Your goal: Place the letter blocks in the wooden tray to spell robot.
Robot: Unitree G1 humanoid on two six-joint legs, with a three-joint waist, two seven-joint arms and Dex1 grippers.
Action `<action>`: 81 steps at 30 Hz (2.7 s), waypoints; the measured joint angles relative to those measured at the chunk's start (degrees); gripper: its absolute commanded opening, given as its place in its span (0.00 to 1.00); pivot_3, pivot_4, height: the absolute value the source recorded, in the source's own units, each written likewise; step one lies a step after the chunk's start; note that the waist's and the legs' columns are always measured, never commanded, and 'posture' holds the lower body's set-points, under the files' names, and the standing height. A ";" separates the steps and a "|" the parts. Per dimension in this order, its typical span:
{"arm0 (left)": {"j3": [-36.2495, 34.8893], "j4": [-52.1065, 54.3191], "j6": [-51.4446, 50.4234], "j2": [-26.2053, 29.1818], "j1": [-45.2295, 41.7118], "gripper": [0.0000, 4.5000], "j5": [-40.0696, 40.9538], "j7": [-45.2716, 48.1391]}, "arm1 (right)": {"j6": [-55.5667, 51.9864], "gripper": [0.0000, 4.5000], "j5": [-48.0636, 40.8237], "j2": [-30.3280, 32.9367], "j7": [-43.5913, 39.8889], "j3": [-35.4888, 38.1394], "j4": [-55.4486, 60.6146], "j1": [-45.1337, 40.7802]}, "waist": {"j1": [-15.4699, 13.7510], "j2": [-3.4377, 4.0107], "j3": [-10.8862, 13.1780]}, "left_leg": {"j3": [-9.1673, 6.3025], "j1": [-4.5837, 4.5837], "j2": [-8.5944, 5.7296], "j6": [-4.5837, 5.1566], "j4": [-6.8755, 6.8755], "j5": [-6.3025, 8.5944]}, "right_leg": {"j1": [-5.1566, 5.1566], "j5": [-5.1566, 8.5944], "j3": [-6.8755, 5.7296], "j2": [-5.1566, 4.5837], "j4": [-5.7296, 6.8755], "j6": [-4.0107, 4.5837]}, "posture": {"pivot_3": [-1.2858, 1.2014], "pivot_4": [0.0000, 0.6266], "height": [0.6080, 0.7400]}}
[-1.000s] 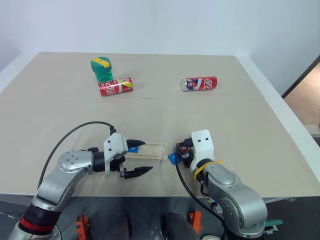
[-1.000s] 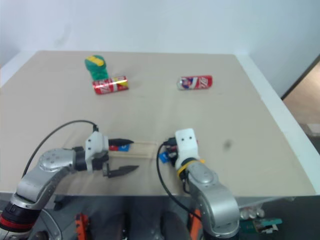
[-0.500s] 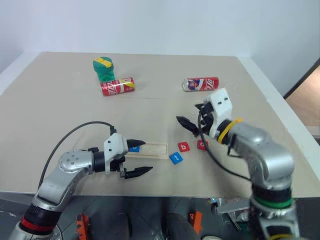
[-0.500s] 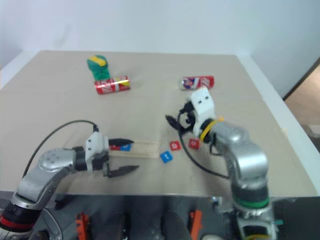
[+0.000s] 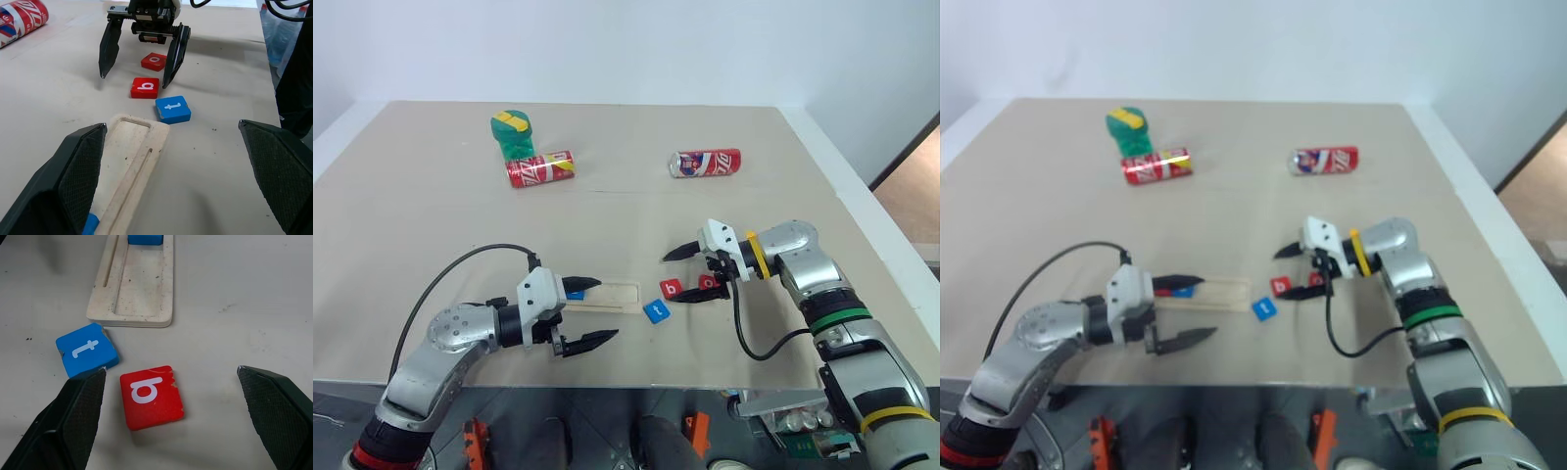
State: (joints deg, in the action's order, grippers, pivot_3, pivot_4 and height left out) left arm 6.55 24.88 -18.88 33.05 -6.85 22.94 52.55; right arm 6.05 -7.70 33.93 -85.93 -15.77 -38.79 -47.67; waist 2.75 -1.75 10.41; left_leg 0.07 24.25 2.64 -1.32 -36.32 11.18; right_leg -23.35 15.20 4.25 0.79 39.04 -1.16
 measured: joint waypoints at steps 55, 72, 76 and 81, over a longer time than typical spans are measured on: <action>-13.87 -4.05 6.25 0.06 9.33 1.00 1.52 -5.03 | -25.24 0.27 9.57 -18.24 23.75 -9.12 23.81 3.39 | -0.12 0.05 0.02 | -0.13 -0.04 0.22 -0.47 0.00 -0.28 | -0.06 -0.08 -0.18 0.19 0.12 -0.07 | 0.52 0.24 1.00; -13.15 -4.19 6.63 -0.01 8.57 1.00 -0.05 -4.70 | -30.83 0.99 9.52 -18.35 23.97 -9.01 27.25 4.26 | -0.11 0.05 0.02 | -0.14 -0.03 0.23 -0.47 0.02 -0.27 | -0.07 -0.05 -0.18 0.20 0.12 -0.09 | 0.52 0.24 1.00; -13.02 -4.56 6.80 -0.02 8.37 1.00 -0.25 -4.53 | -32.18 0.99 8.44 -18.90 25.81 -8.37 28.40 4.18 | -0.11 0.05 0.02 | -0.14 -0.03 0.23 -0.47 0.01 -0.28 | -0.07 -0.07 -0.18 0.21 0.12 -0.08 | 0.52 0.24 1.00; -12.14 -5.32 7.25 -0.36 7.67 1.00 -0.47 -4.52 | -31.84 0.99 7.98 -18.59 27.34 -7.29 28.27 2.94 | -0.10 0.05 0.02 | -0.13 -0.03 0.22 -0.47 0.01 -0.28 | -0.07 -0.06 -0.18 0.19 0.12 -0.09 | 0.52 0.24 1.00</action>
State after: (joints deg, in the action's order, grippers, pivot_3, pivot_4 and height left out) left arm -5.60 19.56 -11.63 32.69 0.82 22.47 48.03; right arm -25.79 0.28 15.33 -58.59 -23.06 -10.52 -44.73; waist 2.64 -1.69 10.43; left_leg -0.05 24.22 2.85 -1.79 -36.31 10.91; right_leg -23.42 15.13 4.07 0.98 39.16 -1.26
